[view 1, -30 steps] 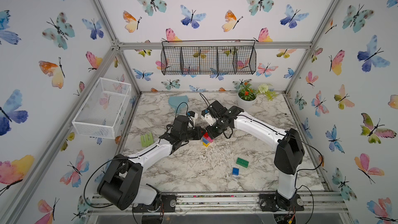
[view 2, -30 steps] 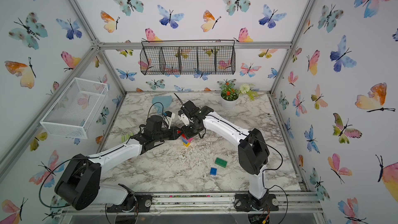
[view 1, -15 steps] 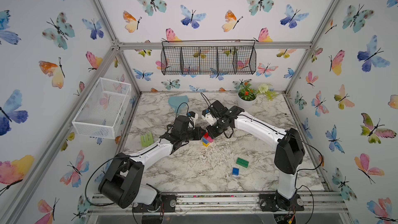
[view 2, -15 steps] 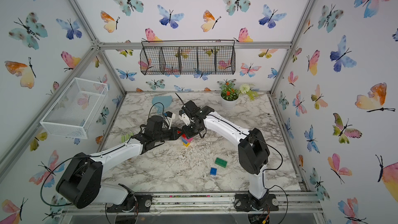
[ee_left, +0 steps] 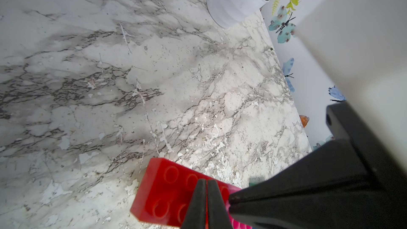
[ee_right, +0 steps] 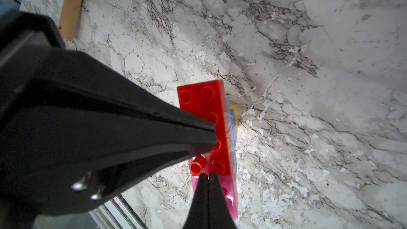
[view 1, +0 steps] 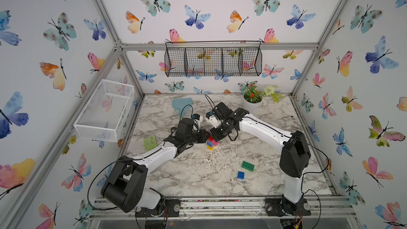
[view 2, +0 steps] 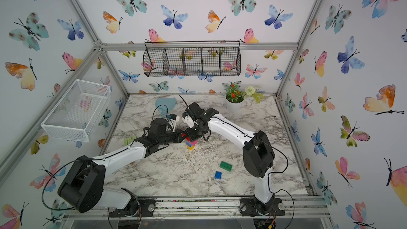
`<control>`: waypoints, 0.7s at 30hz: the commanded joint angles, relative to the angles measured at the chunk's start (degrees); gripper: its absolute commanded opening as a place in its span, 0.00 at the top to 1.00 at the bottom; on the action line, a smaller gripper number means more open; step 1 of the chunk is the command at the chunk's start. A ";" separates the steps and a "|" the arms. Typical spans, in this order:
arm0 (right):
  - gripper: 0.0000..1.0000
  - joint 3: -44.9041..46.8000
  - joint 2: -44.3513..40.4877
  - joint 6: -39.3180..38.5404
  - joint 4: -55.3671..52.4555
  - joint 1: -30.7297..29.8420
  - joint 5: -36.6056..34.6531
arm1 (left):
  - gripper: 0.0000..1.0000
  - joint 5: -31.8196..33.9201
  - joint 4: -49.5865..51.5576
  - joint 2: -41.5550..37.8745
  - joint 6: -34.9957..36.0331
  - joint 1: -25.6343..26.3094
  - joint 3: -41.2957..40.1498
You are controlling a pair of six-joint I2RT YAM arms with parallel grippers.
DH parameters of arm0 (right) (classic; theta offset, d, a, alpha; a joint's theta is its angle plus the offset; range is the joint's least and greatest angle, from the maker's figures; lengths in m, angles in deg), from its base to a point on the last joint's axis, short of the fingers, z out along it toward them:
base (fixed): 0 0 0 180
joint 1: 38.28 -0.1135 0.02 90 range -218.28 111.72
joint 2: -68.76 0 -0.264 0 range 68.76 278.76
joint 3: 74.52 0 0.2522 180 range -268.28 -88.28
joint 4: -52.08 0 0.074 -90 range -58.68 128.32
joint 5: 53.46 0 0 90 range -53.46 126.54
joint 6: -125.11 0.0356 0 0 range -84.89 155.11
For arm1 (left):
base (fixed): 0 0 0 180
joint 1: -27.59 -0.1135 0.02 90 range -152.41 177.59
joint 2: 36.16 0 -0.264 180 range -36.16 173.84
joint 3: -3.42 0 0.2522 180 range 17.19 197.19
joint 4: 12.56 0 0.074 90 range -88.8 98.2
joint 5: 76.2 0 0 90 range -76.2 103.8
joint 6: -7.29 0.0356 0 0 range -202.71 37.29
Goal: Assemble a spoon with lego
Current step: Assemble the lego brick with the lego brick.
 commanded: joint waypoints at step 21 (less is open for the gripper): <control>0.92 -2.94 -1.85 1.71 1.78 -0.15 1.62 | 0.69 0.35 2.31 -11.84 -2.73 -2.18 1.60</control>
